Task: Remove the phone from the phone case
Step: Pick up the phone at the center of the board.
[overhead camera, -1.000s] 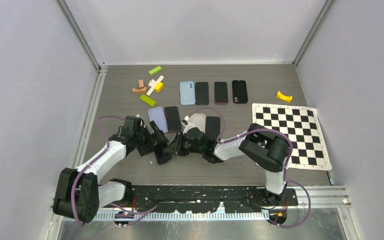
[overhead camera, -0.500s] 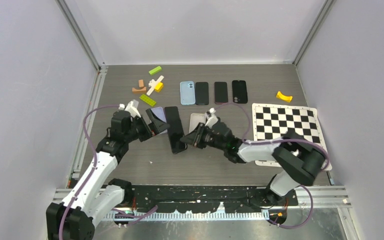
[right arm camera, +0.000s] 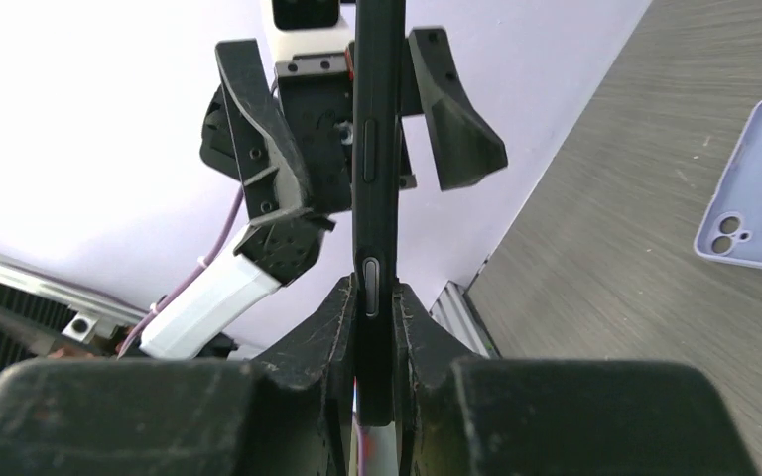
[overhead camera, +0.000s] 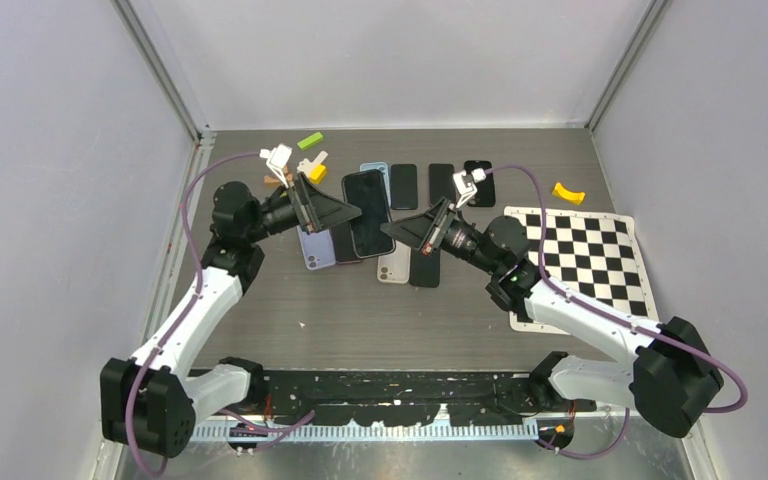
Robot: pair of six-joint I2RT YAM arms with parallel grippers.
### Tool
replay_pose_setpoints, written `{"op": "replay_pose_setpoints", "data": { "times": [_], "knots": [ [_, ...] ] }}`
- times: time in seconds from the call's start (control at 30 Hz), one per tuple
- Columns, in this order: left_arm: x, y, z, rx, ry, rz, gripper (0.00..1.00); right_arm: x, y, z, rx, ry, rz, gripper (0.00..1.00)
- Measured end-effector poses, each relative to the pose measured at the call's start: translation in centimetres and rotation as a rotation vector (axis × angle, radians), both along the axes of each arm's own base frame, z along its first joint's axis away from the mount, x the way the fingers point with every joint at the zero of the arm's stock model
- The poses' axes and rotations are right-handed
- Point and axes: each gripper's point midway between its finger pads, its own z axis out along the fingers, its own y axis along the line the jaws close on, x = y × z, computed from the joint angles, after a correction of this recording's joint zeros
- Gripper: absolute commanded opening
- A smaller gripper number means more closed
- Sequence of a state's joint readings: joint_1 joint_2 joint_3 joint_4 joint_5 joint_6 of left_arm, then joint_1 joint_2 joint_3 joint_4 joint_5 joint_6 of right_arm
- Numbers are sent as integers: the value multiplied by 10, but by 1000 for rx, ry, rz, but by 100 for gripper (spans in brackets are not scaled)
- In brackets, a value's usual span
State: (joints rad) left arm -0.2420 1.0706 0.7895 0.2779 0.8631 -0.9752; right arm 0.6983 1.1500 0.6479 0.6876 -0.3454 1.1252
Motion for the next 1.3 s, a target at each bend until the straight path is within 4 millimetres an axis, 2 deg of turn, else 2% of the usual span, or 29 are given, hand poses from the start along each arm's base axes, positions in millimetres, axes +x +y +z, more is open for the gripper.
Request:
{"op": "replay_pose_setpoints", "data": {
  "times": [0.13,0.27,0.47,0.7,0.77,0.87,1.0,1.13,1.23,1.3],
  "knots": [
    [-3,-7,25,-97,-27,-69,62,-8,3,6,17,13,49,1],
    [-5,-9,42,-169,-27,-104,51,-13,4,7,23,25,84,1],
    [-8,-9,57,-225,-16,-115,31,-19,7,19,60,-1,123,1],
    [-7,-8,61,-244,1,-109,2,-23,9,26,85,-35,164,1],
    [-7,-8,62,-248,3,-105,3,-23,10,26,83,-42,170,1],
    [-5,-8,62,-250,7,-101,30,-23,10,27,78,-48,173,1],
    [-4,-8,61,-250,7,-100,45,-22,11,24,57,-41,178,1],
    [-4,-9,59,-247,10,-109,46,-24,13,18,37,-31,190,1],
    [-5,-10,57,-240,13,-126,38,-24,14,17,30,-26,197,1],
    [-7,-11,56,-235,16,-139,26,-25,14,18,28,-24,202,1]
  ]
}}
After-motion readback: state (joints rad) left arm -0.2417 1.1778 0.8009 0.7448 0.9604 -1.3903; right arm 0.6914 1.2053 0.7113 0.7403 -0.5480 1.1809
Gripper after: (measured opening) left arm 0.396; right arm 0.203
